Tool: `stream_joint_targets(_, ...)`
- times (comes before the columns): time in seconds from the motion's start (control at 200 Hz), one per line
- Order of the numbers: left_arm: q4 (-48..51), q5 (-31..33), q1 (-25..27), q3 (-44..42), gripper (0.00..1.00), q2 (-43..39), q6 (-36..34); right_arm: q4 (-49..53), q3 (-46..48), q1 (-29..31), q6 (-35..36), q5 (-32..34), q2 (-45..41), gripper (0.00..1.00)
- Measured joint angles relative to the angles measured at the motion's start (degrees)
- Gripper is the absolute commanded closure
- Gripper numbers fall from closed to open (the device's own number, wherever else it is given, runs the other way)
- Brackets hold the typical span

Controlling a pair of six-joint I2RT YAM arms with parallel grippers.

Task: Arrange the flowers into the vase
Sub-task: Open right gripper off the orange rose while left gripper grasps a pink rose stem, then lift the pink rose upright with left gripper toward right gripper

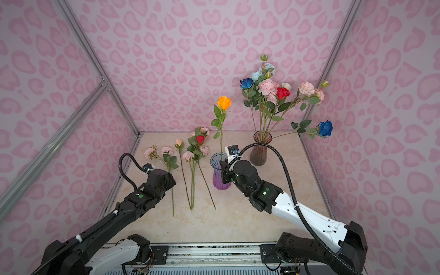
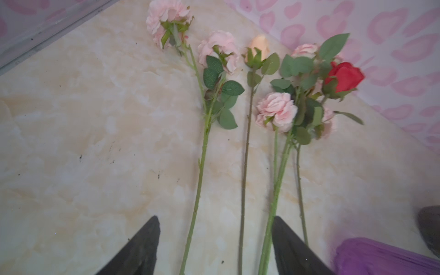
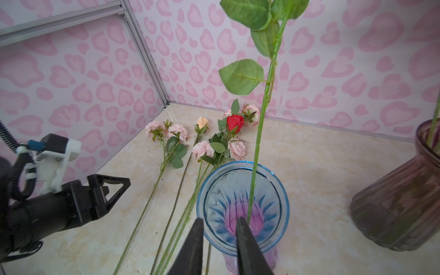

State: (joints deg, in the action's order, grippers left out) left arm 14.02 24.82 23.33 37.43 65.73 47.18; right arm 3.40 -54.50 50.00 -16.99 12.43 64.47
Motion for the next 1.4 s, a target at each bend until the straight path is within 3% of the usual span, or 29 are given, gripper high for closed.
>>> stream_joint_targets(0.14,2.58,-2.01,-2.03,6.51,0.41,13.7,0.35,-0.17,1.57,0.33,-0.42,0.24,-2.03,0.74)
stream_joint_targets(0.235,3.67,-4.26,-2.45,9.25,0.58,21.57,0.31,-0.42,3.06,0.5,-0.96,0.63,-3.13,0.74)
stream_joint_targets(0.33,4.55,-5.95,-2.43,10.82,0.59,26.69,0.04,-0.55,4.46,0.5,-1.4,0.81,-4.04,0.74)
stream_joint_targets(0.475,5.84,-6.38,-2.32,11.21,0.63,28.96,0.09,-0.85,6.56,0.5,-1.42,1.11,-5.42,0.73)
stream_joint_targets(0.525,5.97,-6.49,-2.32,11.37,0.78,29.09,0.11,-1.14,7.43,0.5,-1.42,1.33,-5.95,0.73)
stream_joint_targets(0.625,6.29,-6.82,-2.34,11.65,0.96,29.29,-0.42,-1.51,8.02,0.48,-1.46,1.6,-6.19,0.73)
stream_joint_targets(0.72,6.45,-7.06,-2.32,11.5,0.97,28.63,-0.35,-2.05,7.89,0.48,-1.44,1.68,-6.38,0.73)
stream_joint_targets(0.885,7.06,-7.26,-1.05,9.14,0.97,18.91,-1.53,-2.21,7.8,0.48,-1.44,1.68,-7.19,0.73)
stream_joint_targets(1.165,2.51,-5.57,9.84,5.53,0.97,-11.45,-12.02,-2.25,4.22,0.66,-1.42,-0.44,-6.6,0.67)
stream_joint_targets(1.405,-12.48,-19.32,13.81,-1.01,0.97,-28.5,-23.34,-2.51,-1.73,3.28,-0.83,-7.23,-4.42,0.55)
